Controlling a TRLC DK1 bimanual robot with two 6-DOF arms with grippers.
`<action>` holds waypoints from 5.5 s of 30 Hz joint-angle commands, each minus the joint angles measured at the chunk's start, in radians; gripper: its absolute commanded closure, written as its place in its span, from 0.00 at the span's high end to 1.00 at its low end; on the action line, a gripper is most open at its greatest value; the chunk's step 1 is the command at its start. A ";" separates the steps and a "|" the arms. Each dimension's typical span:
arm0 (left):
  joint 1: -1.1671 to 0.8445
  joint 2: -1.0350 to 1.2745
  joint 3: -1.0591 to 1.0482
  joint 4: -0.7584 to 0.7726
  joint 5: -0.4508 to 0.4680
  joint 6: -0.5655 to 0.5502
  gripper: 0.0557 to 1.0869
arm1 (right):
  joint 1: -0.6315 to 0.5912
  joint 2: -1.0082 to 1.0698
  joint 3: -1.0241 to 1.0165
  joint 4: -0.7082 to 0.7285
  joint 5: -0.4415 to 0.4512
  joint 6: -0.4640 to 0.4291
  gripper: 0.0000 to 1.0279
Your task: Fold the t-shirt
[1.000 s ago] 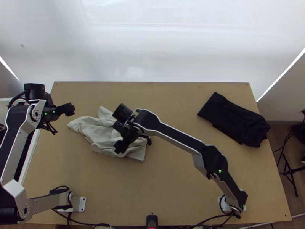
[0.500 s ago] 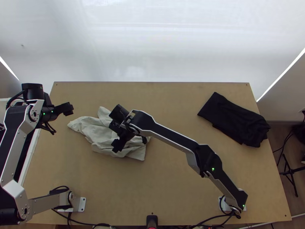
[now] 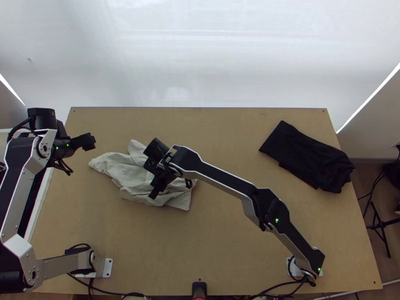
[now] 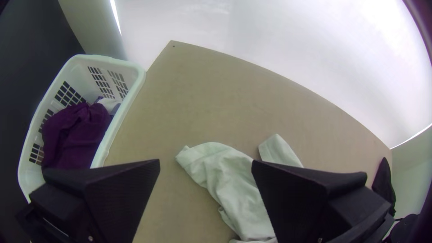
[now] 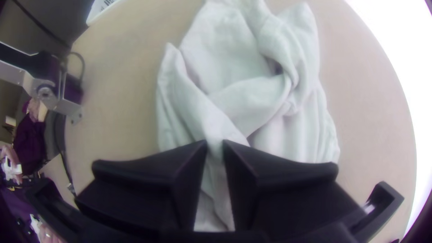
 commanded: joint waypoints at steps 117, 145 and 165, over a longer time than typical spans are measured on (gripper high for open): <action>-0.089 0.464 0.163 0.038 0.166 0.106 1.00 | -0.611 -0.641 -0.627 0.341 0.008 0.256 0.03; -0.569 0.444 0.186 0.143 0.108 0.172 0.96 | -0.613 -0.673 -0.681 0.343 0.007 0.247 0.03; -0.470 0.467 0.196 0.166 0.055 0.169 0.03 | -0.653 -0.673 -0.672 0.353 0.007 0.254 0.03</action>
